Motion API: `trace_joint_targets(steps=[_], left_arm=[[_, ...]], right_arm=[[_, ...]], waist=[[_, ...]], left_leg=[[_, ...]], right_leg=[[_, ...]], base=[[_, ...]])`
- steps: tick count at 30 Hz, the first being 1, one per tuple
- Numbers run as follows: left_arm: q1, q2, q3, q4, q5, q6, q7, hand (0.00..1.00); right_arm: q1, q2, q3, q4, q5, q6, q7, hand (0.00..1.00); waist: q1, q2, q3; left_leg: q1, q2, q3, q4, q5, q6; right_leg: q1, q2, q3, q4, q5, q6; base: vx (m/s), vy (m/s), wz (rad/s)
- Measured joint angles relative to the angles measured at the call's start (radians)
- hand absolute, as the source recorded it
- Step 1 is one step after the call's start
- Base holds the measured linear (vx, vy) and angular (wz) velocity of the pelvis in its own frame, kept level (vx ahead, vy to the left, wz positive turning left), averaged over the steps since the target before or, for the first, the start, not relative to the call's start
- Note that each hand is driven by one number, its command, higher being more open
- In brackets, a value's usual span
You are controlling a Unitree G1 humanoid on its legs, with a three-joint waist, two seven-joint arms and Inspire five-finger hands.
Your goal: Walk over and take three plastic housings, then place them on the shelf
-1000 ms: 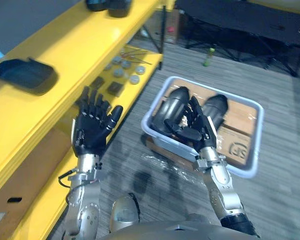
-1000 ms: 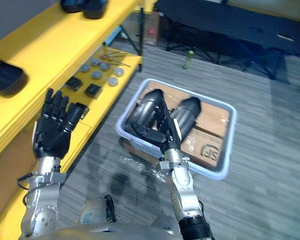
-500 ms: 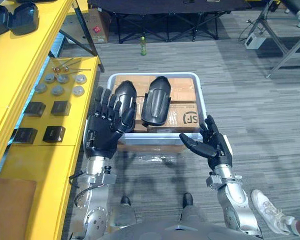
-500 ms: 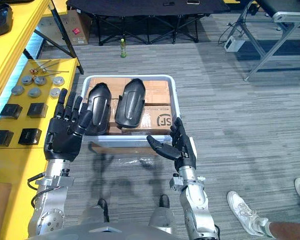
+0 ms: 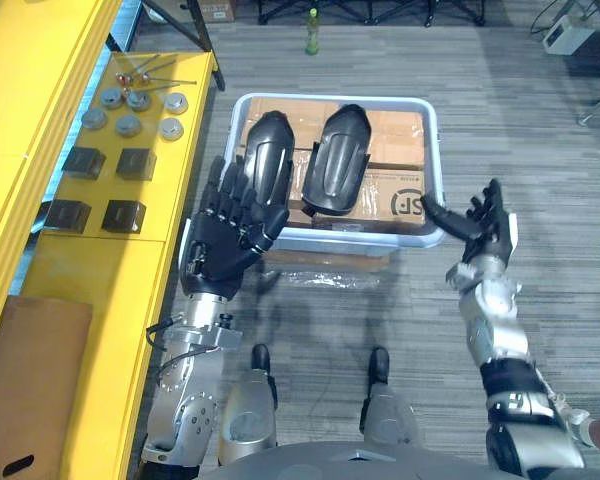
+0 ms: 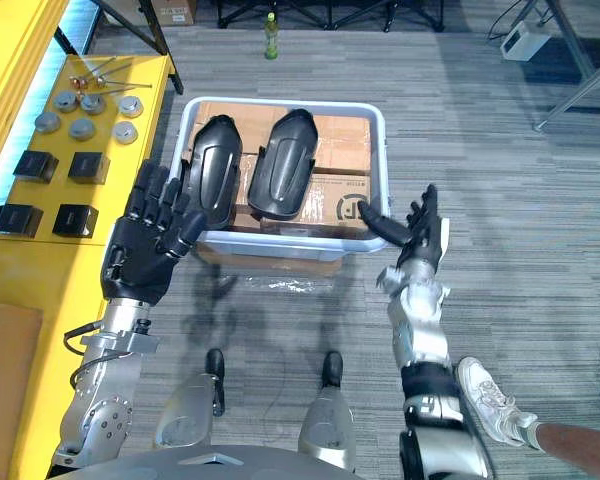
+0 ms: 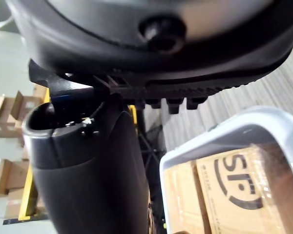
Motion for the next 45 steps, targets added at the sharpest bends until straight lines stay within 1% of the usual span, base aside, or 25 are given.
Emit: trace_joint_targets(steps=[1,2,4,7,8,10,12,13,14,16,18,20,23,25,28,30,32,35,37,39,40,43,45], left_arm=[[-0.014,0.001,-0.009,0.005,-0.001,0.013,0.0,1.0],[-0.016,0.001,-0.01,0.006,-0.003,0.019,0.001,1.0],[-0.02,0.002,-0.015,0.02,-0.01,0.022,0.007,1.0],[-0.046,0.01,-0.021,0.05,-0.021,0.026,0.018,1.0],[-0.055,0.012,-0.021,0.062,-0.021,0.026,0.018,1.0],[-0.056,0.013,-0.025,0.08,-0.021,0.029,0.019,1.0],[-0.053,0.019,-0.036,0.087,-0.022,0.029,0.019,1.0],[-0.057,0.023,-0.045,0.101,-0.022,0.029,0.019,1.0],[-0.059,0.025,-0.048,0.11,-0.024,0.029,0.019,1.0],[-0.073,0.031,-0.064,0.148,-0.042,0.029,0.02,1.0],[-0.088,0.03,-0.088,0.187,-0.052,0.029,0.022,1.0],[-0.087,0.03,-0.1,0.198,-0.053,0.029,0.026,1.0],[-0.083,0.029,-0.129,0.207,-0.065,0.028,0.028,1.0],[-0.088,0.027,-0.149,0.23,-0.066,0.015,0.029,1.0],[-0.085,0.024,-0.162,0.234,-0.087,0.015,0.029,1.0],[-0.083,0.015,-0.173,0.242,-0.092,0.012,0.03,1.0],[-0.083,0.007,-0.188,0.267,-0.093,-0.001,0.038,1.0],[-0.083,-0.001,-0.209,0.307,-0.113,-0.011,0.049,1.0],[-0.086,-0.008,-0.229,0.332,-0.125,-0.015,0.053,1.0],[-0.084,-0.014,-0.248,0.363,-0.131,-0.026,0.057,1.0],[-0.087,-0.02,-0.254,0.385,-0.133,-0.03,0.059,1.0],[-0.093,-0.032,-0.264,0.4,-0.157,-0.034,0.06,1.0],[-0.096,-0.044,-0.266,0.432,-0.176,-0.053,0.059,1.0]], right_arm=[[-0.045,-0.024,0.002,0.035,0.006,0.012,0.011,1.0],[-0.065,-0.03,0.005,0.052,0.006,0.021,0.018,1.0],[-0.114,-0.047,0.029,0.107,0.006,0.037,0.049,1.0],[-0.156,-0.069,0.049,0.146,0.006,0.06,0.061,1.0],[-0.185,-0.087,0.059,0.17,0.006,0.077,0.07,1.0],[-0.227,-0.113,0.083,0.22,0.005,0.095,0.076,1.0],[-0.295,-0.141,0.096,0.281,0.005,0.11,0.089,1.0],[-0.349,-0.167,0.121,0.327,0.005,0.115,0.096,1.0],[-0.371,-0.176,0.127,0.342,0.005,0.116,0.098,1.0],[-0.424,-0.205,0.157,0.38,0.005,0.117,0.106,1.0],[-0.492,-0.237,0.182,0.421,0.006,0.131,0.113,1.0],[-0.526,-0.241,0.185,0.441,0.006,0.14,0.112,1.0],[-0.581,-0.247,0.203,0.478,0.006,0.149,0.102,1.0],[-0.625,-0.26,0.227,0.496,0.005,0.16,0.087,1.0],[-0.669,-0.287,0.244,0.51,0.003,0.179,0.072,1.0],[-0.703,-0.323,0.267,0.521,-0.001,0.201,0.053,1.0],[-0.737,-0.327,0.288,0.545,-0.006,0.213,0.041,1.0],[-0.779,-0.337,0.318,0.578,-0.023,0.257,0.024,1.0],[-0.804,-0.351,0.328,0.607,-0.046,0.29,0.012,1.0],[-0.837,-0.36,0.341,0.657,-0.049,0.323,-0.007,1.0],[-0.85,-0.367,0.342,0.677,-0.072,0.347,-0.012,1.0],[-0.856,-0.396,0.366,0.69,-0.085,0.36,-0.011,1.0],[-0.893,-0.399,0.386,0.738,-0.1,0.389,0.0,1.0]], waist=[[0.003,0.006,0.017],[0.004,0.007,0.021],[0.005,0.008,0.035],[0.009,0.012,0.06],[0.016,0.014,0.074],[0.027,0.016,0.081],[0.03,0.026,0.101],[0.033,0.036,0.116],[0.036,0.04,0.121],[0.051,0.052,0.129],[0.059,0.068,0.14],[0.061,0.074,0.144],[0.074,0.081,0.148],[0.081,0.09,0.152],[0.081,0.102,0.158],[0.085,0.111,0.163],[0.084,0.117,0.165],[0.086,0.118,0.166],[0.089,0.126,0.169],[0.098,0.137,0.172],[0.102,0.147,0.175],[0.115,0.162,0.18],[0.12,0.172,0.18]], left_leg=[[-0.001,-0.001,-0.005,0.0,0.004,0.001],[-0.003,-0.001,-0.007,0.001,0.005,0.001],[-0.013,-0.003,-0.029,0.01,0.006,0.0],[-0.022,-0.008,-0.056,0.018,0.006,0.0],[-0.025,-0.009,-0.058,0.022,0.007,0.001],[-0.032,-0.011,-0.064,0.032,0.007,0.001],[-0.033,-0.014,-0.077,0.034,0.009,0.002],[-0.034,-0.017,-0.083,0.034,0.012,0.004],[-0.035,-0.018,-0.084,0.034,0.013,0.004],[-0.043,-0.018,-0.087,0.033,0.017,0.003],[-0.06,-0.02,-0.099,0.031,0.029,0.002],[-0.064,-0.022,-0.107,0.023,0.04,0.002],[-0.064,-0.023,-0.111,0.001,0.056,-0.001],[-0.064,-0.025,-0.113,-0.007,0.064,0.0],[-0.061,-0.03,-0.121,-0.019,0.074,0.001],[-0.059,-0.035,-0.122,-0.026,0.081,0.002],[-0.055,-0.034,-0.12,-0.03,0.084,0.002],[-0.05,-0.034,-0.117,-0.054,0.1,0.001],[-0.05,-0.034,-0.117,-0.064,0.109,-0.001],[-0.047,-0.033,-0.117,-0.076,0.119,-0.001],[-0.046,-0.033,-0.118,-0.085,0.126,-0.002],[-0.048,-0.033,-0.121,-0.107,0.143,-0.003],[-0.051,-0.034,-0.125,-0.121,0.154,-0.005]], right_leg=[[0.0,0.0,0.0,0.0,0.006,-0.002],[0.0,0.0,-0.001,0.0,0.007,-0.001],[0.0,0.002,-0.008,0.0,0.01,-0.001],[0.001,0.002,-0.02,0.001,0.016,-0.002],[0.0,0.002,-0.022,0.002,0.02,-0.004],[-0.001,0.001,-0.024,0.004,0.02,-0.003],[0.0,0.0,-0.032,0.014,0.02,-0.003],[0.001,-0.002,-0.041,0.02,0.02,-0.003],[0.001,-0.003,-0.044,0.02,0.02,-0.003],[-0.006,-0.004,-0.05,0.02,0.02,-0.003],[-0.015,-0.004,-0.068,0.02,0.02,-0.003],[-0.017,-0.003,-0.077,0.02,0.02,-0.003],[-0.024,-0.005,-0.083,0.022,0.021,-0.004],[-0.026,-0.006,-0.089,0.024,0.021,-0.004],[-0.03,-0.012,-0.1,0.038,0.02,-0.005],[-0.03,-0.018,-0.103,0.041,0.02,-0.005],[-0.03,-0.018,-0.102,0.044,0.02,-0.005],[-0.041,-0.019,-0.103,0.052,0.018,-0.008],[-0.047,-0.02,-0.105,0.055,0.016,-0.01],[-0.051,-0.021,-0.109,0.057,0.014,-0.014],[-0.058,-0.021,-0.112,0.067,0.012,-0.016],[-0.075,-0.024,-0.115,0.085,0.008,-0.02],[-0.086,-0.025,-0.122,0.092,0.006,-0.023]], base=[[-0.04,-0.005,0.02],[-0.04,-0.001,0.04],[-0.01,-0.003,0.08],[-0.01,0.005,0.1],[-0.04,0.023,0.07],[-0.03,0.02,0.04],[-0.04,0.016,0.11],[-0.05,0.017,0.12],[-0.07,0.02,0.09],[-0.05,0.007,0.04],[-0.05,-0.006,0.14],[-0.02,-0.011,0.16],[0.0,-0.012,0.05],[0.0,-0.003,0.05],[-0.01,0.006,0.1],[-0.02,0.016,0.06],[-0.01,0.003,-0.02],[-0.02,-0.007,-0.01],[-0.02,-0.006,0.0],[-0.02,-0.009,0.0],[-0.04,-0.018,0.0],[-0.03,-0.013,0.04],[-0.03,-0.015,0.05]])
